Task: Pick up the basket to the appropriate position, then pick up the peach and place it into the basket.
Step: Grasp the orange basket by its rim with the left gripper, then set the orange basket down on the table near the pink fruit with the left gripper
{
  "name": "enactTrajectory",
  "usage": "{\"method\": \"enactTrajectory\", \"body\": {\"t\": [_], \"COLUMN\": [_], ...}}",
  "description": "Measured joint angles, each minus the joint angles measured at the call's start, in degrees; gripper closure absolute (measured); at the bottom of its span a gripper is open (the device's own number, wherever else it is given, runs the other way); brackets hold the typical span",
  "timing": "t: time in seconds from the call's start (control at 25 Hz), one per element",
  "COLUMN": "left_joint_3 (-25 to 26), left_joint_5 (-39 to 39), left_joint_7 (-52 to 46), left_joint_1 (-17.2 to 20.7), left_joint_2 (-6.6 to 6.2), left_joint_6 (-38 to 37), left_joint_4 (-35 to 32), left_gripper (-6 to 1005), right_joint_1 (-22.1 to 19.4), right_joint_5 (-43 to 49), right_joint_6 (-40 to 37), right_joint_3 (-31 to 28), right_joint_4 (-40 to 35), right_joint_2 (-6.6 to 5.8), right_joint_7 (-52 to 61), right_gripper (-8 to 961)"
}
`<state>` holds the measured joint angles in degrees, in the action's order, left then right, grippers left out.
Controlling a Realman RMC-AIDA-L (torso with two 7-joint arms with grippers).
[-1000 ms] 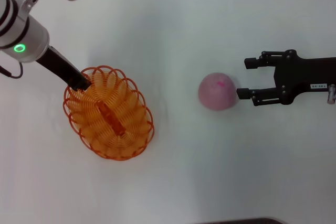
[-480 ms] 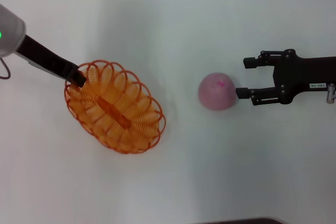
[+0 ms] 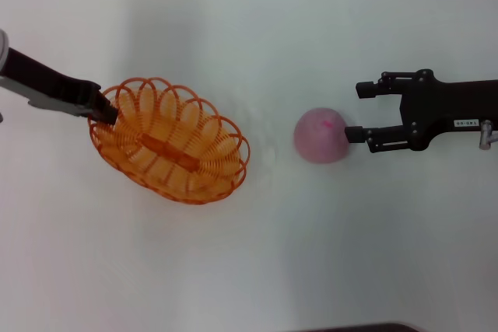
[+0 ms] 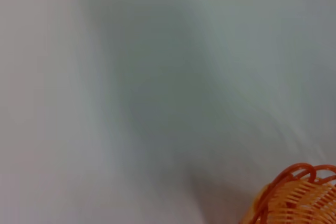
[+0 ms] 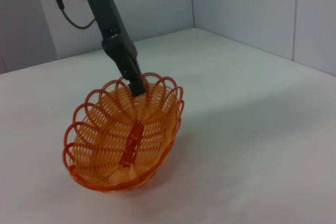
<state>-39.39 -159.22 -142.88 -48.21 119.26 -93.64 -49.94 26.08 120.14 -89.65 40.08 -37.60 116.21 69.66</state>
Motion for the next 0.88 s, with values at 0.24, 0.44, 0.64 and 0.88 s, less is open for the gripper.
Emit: {"method": "enactTrajectory", "body": {"t": [0.24,0.44,0.64,0.88], "left_joint_3": [1.3,3.1,3.1,3.2], "left_joint_5": [2.3,5.1,7.3,9.0], "left_joint_7": [-2.7,-5.0,-7.2,-7.7], "left_joint_1": [1.7,4.1,6.7,9.6], "left_joint_2": [0.01,0.38,1.00,3.20], "left_joint_6": [-0.1,0.2,0.7,2.5], "left_joint_4": [1.1,0.8,0.1,-3.4], "left_gripper": [929,930,930,929], "right_joint_1": [0.0,0.1,0.1,0.0], "right_joint_5": [0.0,0.0,0.0,0.0], "right_joint_6": [0.0,-0.1,-0.1,-0.1], "right_joint_3": [0.0,0.0,0.0,0.0], "right_joint_4": [-0.4,-0.4,-1.1,-1.5], "right_joint_2": [0.12,0.10,0.22,0.31], "right_joint_7": [0.2,0.2,0.5,0.6], "right_gripper": [126,127,128,129]}}
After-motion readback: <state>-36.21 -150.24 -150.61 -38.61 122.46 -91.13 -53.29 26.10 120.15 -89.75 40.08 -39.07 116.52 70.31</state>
